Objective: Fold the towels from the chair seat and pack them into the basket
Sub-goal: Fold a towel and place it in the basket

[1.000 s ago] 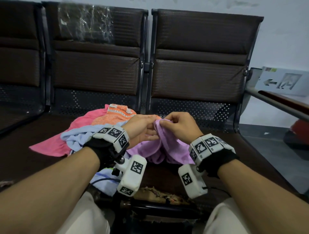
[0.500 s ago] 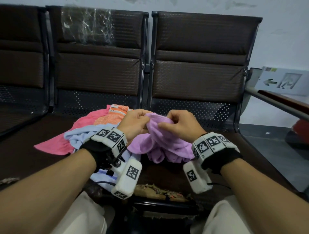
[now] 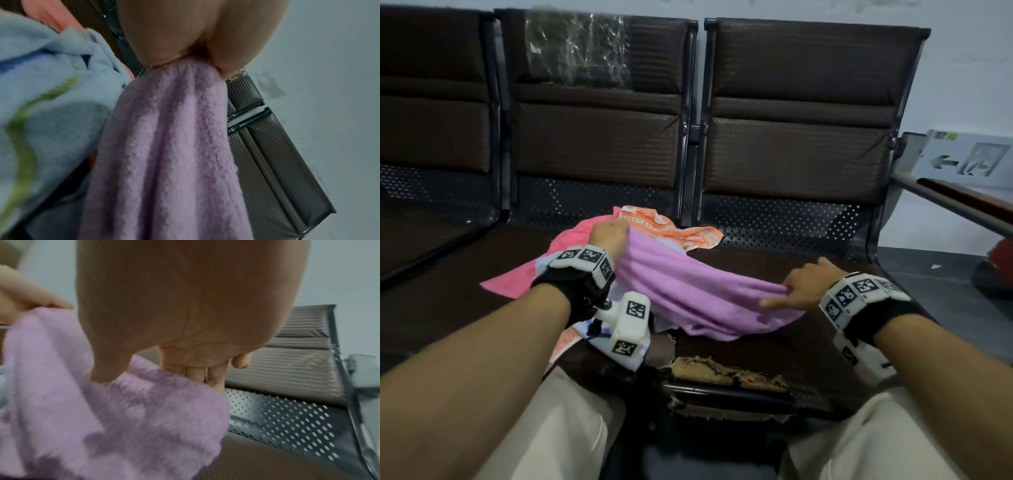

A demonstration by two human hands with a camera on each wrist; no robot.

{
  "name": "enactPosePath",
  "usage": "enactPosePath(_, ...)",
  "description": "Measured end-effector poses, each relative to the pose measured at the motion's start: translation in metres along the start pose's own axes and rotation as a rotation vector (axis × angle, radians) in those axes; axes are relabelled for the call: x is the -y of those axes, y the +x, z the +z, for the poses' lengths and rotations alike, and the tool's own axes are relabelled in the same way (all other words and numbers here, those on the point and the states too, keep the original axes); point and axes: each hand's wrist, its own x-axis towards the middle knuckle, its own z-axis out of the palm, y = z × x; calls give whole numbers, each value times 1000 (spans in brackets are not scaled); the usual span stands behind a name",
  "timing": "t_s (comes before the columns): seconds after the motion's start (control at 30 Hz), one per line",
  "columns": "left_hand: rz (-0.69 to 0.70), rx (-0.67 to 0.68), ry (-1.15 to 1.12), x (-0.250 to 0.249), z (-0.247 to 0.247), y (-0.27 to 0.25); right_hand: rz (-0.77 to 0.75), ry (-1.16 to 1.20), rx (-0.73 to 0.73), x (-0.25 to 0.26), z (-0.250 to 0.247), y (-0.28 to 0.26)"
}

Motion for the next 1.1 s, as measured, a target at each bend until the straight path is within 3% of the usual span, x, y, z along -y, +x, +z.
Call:
enactPosePath(0.13,-65,21,80,2,-3,-4,115,169,81,-1,3,-4)
enactPosePath(0.17,-9,30,190,-1,-2,-8,119,285,115,1,4,-5)
enactPosePath(0.27,30,138,239,-7,5,-23,25,600,240,6,10,-13)
enactPosePath(0.4,165,330,315,-1,20,-38,-122,441,294,15,21,-14)
enactPosePath(0.53,249,605,614,13,28,-52,-23,499,176,18,28,-7)
enactPosePath(0.63,299,704,776,17,30,-56,45,475,64,15,32,-4)
enactPosePath(0.83,344,661,783,11,43,-54,-80,197,48,25,37,9)
enactPosePath(1.1,369,504,711,8,57,-40,-69,126,77,23,43,17)
